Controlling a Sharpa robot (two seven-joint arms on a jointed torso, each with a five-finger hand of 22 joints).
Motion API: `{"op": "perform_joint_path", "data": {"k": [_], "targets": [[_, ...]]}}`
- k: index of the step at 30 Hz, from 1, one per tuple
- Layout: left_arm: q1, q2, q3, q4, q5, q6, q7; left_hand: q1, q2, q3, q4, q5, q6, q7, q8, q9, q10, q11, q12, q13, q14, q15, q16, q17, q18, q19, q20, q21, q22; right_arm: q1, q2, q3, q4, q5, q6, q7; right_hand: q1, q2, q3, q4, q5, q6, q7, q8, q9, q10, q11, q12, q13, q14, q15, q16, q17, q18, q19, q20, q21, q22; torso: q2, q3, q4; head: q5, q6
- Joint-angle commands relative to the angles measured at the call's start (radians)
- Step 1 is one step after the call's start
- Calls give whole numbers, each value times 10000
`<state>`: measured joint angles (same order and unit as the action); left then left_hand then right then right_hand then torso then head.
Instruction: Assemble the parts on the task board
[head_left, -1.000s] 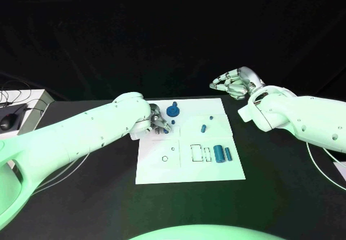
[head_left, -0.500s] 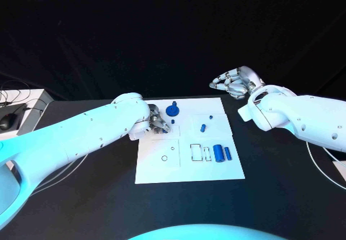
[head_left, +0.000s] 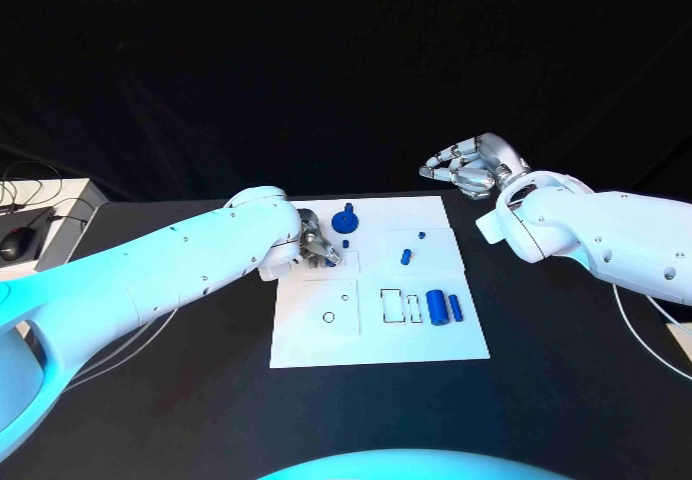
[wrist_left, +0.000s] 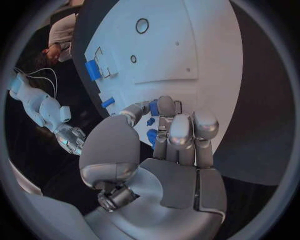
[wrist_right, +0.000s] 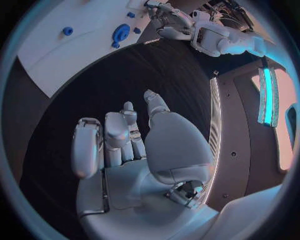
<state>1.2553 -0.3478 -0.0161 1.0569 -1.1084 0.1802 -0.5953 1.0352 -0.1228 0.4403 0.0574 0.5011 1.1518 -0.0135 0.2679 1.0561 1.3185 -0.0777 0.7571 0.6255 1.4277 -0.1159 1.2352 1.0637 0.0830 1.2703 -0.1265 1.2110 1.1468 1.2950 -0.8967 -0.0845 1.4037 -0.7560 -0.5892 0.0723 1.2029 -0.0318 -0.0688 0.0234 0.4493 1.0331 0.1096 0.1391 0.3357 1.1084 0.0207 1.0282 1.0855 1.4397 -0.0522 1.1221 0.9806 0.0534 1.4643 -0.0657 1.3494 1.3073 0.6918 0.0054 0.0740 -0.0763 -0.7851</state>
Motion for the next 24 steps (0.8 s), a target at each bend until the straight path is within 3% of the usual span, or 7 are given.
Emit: {"op": "perform_joint_path", "data": {"k": [1, 18, 24], "targets": [[-20, 55, -15, -98, 1, 89, -79, 353, 357, 1265, -1338, 18, 144, -79, -4, -22, 6, -63, -24, 15, -40, -26, 17, 1, -113, 69, 9, -44, 9, -6, 12, 5, -1, -44, 120, 67, -86, 6, -3, -11, 42, 82, -10, -23, 10, 2, -55, -42, 17, 24, -62, -55, 11, 11, 893, -69, 5, 2042, 1, 5, -5, 11, 12], [-40, 246, -15, -323, 99, 154, -67, 451, 514, 289, -1065, -25, 235, -139, -41, -84, 39, -75, -23, 46, -35, -25, 50, 29, -144, 108, 11, -107, 112, -20, 45, 3, -35, -43, 162, 60, -86, 6, -3, -11, 42, 82, -10, -23, 10, 2, -55, -42, 17, 24, -62, -55, 11, 11, 893, -69, 5, 2042, 6, 2, 1, -9, 3], [-40, 251, -14, -339, 131, 200, -84, 441, 438, -622, -692, -30, 288, -205, -75, -147, 39, -99, -4, 66, -35, -42, 56, 31, -168, 126, -15, -140, 143, -23, 44, 1, -39, -43, 166, 64, -86, 6, -3, -11, 42, 82, -10, -23, 10, 2, -55, -42, 17, 24, -62, -55, 11, 11, 893, -69, 5, 2042, 3, -6, 3, -22, -4]]}}
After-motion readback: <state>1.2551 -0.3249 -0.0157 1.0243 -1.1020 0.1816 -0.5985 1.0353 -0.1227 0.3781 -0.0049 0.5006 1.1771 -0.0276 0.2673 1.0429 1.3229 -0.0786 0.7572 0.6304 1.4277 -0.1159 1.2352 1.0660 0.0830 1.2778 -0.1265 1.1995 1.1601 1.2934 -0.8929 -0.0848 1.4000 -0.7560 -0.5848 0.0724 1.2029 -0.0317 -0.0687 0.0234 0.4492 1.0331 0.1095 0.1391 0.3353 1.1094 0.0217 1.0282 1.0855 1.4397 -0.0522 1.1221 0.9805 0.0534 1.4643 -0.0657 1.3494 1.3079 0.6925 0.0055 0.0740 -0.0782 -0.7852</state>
